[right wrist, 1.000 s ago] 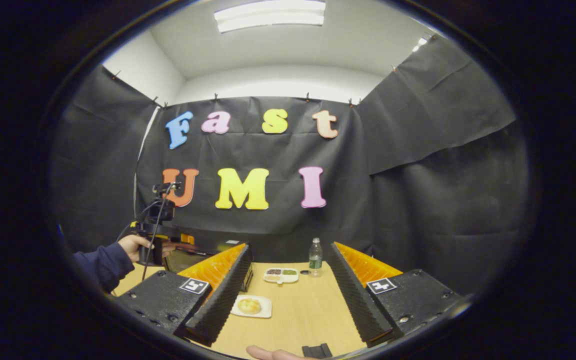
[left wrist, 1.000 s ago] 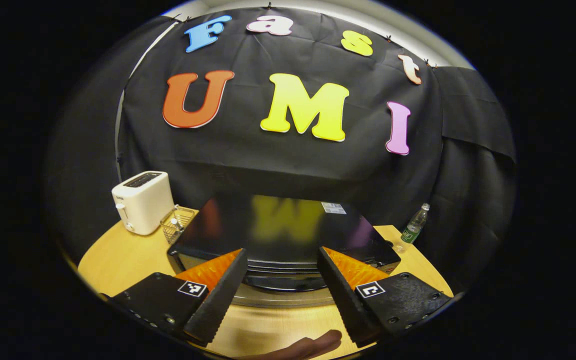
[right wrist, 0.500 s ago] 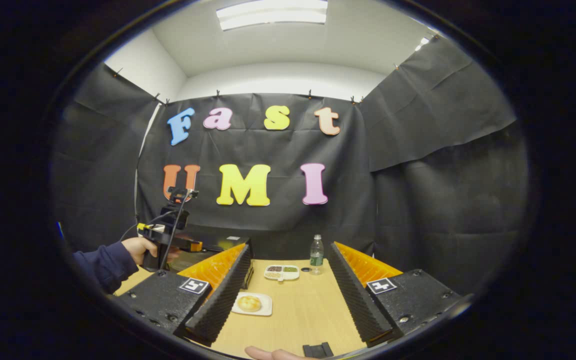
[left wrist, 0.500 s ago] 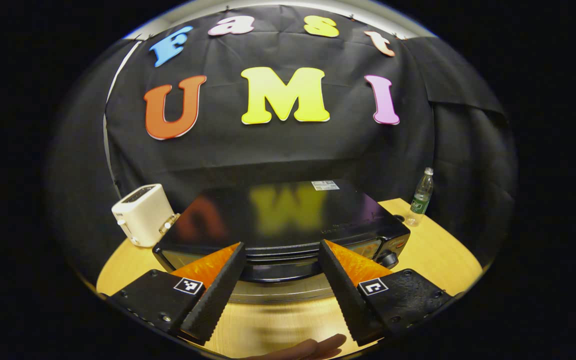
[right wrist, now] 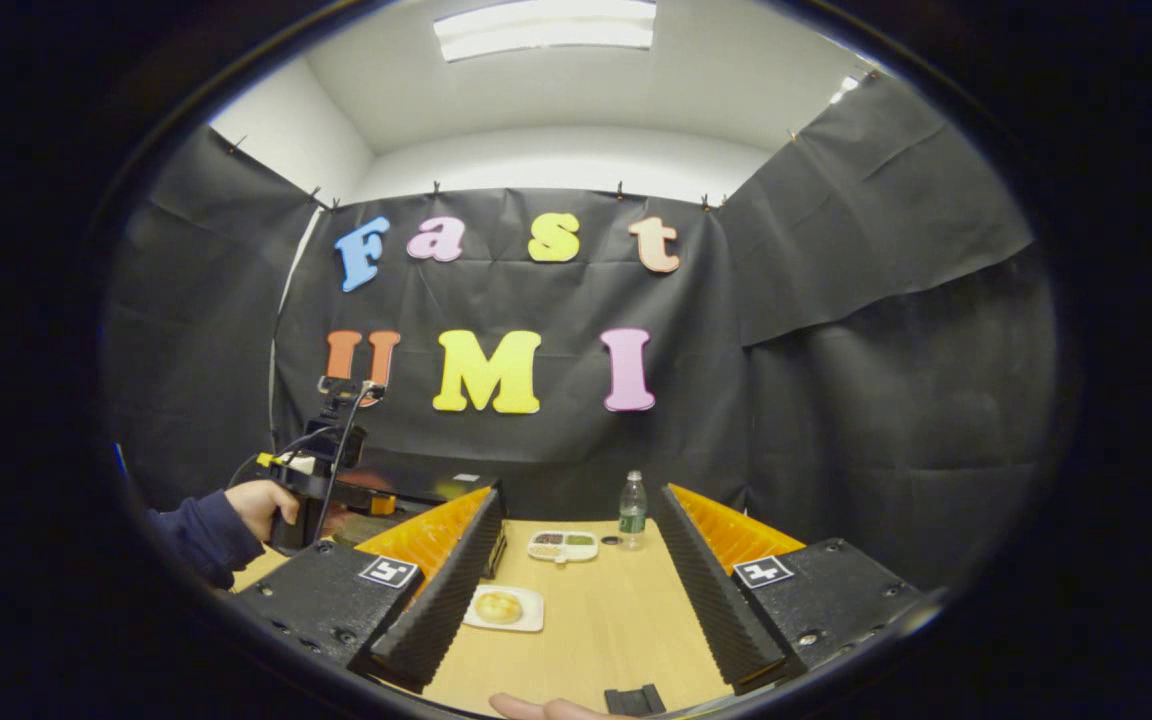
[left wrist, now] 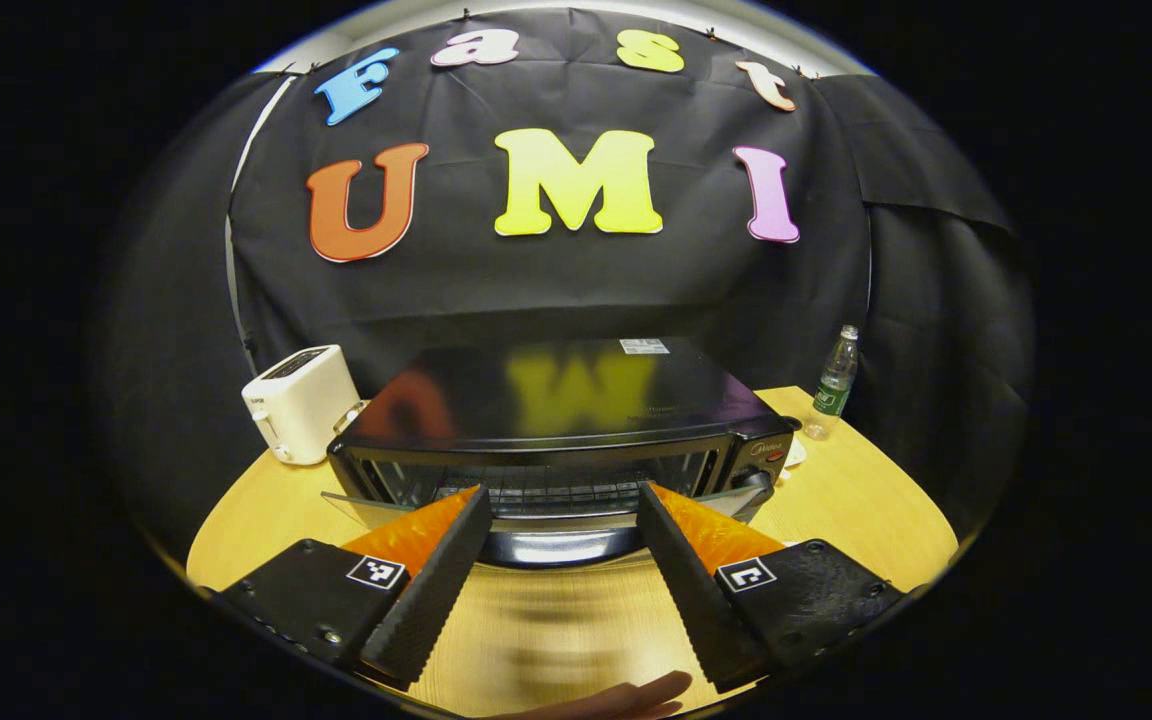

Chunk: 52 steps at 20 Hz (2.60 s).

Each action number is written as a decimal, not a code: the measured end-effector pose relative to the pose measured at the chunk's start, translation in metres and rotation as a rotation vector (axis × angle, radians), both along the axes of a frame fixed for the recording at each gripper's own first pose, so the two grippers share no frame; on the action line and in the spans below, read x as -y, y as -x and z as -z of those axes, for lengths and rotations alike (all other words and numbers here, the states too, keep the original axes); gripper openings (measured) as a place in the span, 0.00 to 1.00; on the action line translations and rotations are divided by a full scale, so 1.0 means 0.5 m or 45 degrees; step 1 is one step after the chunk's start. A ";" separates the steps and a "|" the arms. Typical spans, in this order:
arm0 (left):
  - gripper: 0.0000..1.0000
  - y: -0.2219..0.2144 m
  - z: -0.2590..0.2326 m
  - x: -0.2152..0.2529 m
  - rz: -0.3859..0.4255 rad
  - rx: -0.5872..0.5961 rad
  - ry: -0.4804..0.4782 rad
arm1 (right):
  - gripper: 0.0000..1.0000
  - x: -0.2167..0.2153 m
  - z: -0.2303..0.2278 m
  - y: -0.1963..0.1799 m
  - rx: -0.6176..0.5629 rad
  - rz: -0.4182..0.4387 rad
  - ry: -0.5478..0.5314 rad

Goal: Open the electric oven with the left hand, put the food in, and close the electric oven.

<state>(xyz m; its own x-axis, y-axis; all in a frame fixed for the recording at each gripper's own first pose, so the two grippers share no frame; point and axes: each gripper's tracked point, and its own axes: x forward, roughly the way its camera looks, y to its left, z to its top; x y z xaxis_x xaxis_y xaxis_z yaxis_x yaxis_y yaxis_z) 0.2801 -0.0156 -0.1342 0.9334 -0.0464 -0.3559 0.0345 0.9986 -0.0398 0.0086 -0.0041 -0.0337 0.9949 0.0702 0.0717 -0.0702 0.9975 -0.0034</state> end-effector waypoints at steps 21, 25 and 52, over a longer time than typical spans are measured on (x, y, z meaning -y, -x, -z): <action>0.96 0.188 0.195 0.020 0.009 -0.155 -0.027 | 1.00 0.004 0.043 -0.028 -0.076 0.032 0.012; 0.96 0.207 0.243 0.024 0.015 -0.178 -0.086 | 1.00 -0.002 0.055 -0.037 -0.097 0.033 0.017; 0.94 0.443 -0.168 -0.086 -0.042 0.454 0.092 | 1.00 -0.159 0.269 -0.217 -0.386 -0.070 0.038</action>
<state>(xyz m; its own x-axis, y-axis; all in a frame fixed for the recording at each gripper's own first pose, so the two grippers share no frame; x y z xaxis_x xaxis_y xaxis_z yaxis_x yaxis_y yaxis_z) 0.0589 0.0274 -0.0501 0.9996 -0.0275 -0.0047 0.0269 0.9945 -0.1014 0.1172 0.0756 -0.1682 0.9653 0.1223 -0.2308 -0.1265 0.9920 -0.0034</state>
